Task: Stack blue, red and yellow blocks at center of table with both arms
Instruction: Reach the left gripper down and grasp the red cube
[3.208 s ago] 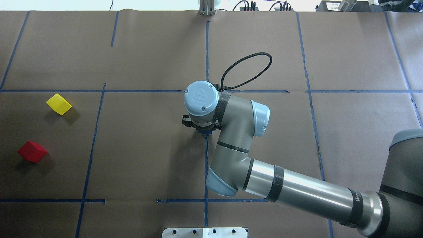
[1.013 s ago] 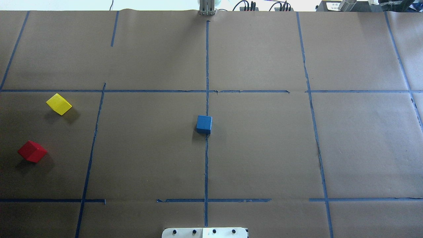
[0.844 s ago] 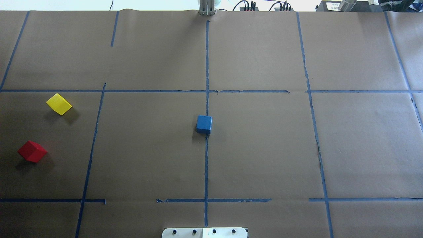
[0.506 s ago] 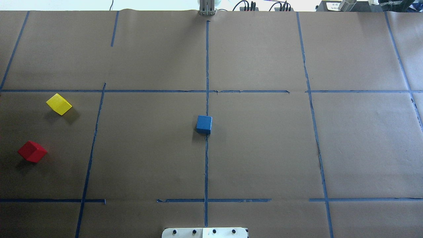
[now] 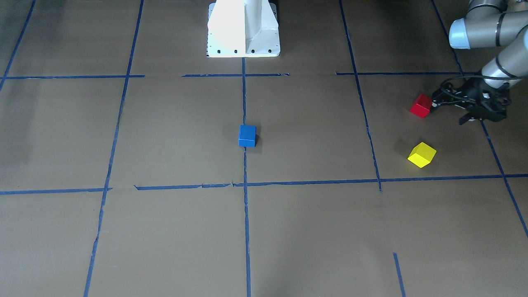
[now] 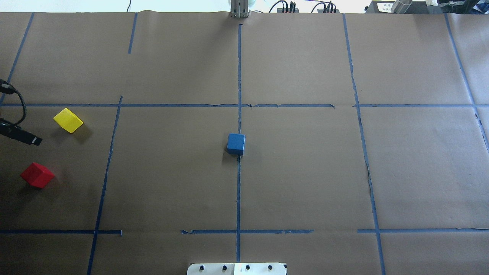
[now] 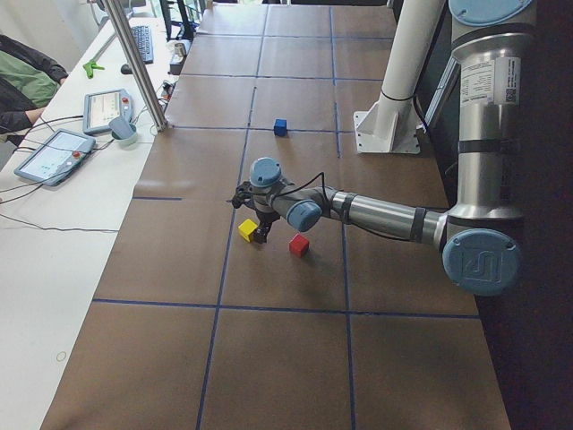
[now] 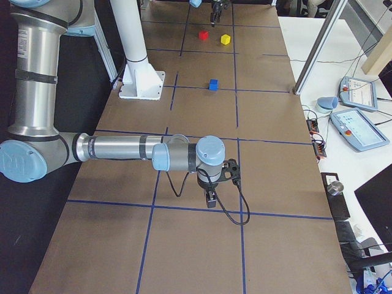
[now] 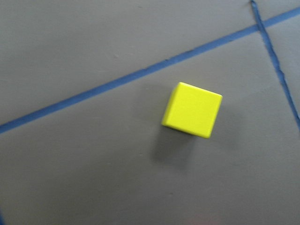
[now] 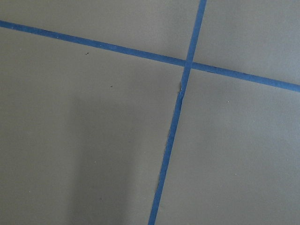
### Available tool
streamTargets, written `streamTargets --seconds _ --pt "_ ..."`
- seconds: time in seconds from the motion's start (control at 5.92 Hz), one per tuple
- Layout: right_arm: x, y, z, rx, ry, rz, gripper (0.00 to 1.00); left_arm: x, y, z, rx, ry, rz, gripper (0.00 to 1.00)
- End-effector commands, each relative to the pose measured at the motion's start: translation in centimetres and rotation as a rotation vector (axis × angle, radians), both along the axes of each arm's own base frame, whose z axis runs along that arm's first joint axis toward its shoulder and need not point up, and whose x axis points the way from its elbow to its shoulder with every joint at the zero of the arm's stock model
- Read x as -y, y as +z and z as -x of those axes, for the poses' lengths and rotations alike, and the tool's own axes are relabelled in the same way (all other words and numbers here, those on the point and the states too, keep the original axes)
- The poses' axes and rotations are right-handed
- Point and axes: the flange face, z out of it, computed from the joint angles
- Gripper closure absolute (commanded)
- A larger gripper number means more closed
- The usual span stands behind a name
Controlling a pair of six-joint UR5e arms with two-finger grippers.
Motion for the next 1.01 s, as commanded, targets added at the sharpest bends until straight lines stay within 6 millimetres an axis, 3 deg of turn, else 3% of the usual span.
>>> streamTargets --seconds 0.0,0.34,0.84 --pt "0.0 0.0 0.0 0.002 0.000 0.000 0.00 -2.0 1.1 -2.0 0.057 -0.007 -0.023 0.00" --pt "0.0 0.1 0.1 0.013 -0.001 0.004 0.00 -5.4 2.7 -2.2 0.029 0.042 -0.052 0.00" --pt "0.0 0.1 0.1 0.013 -0.001 0.004 0.00 -7.4 3.4 -5.4 0.026 0.087 -0.012 0.00"
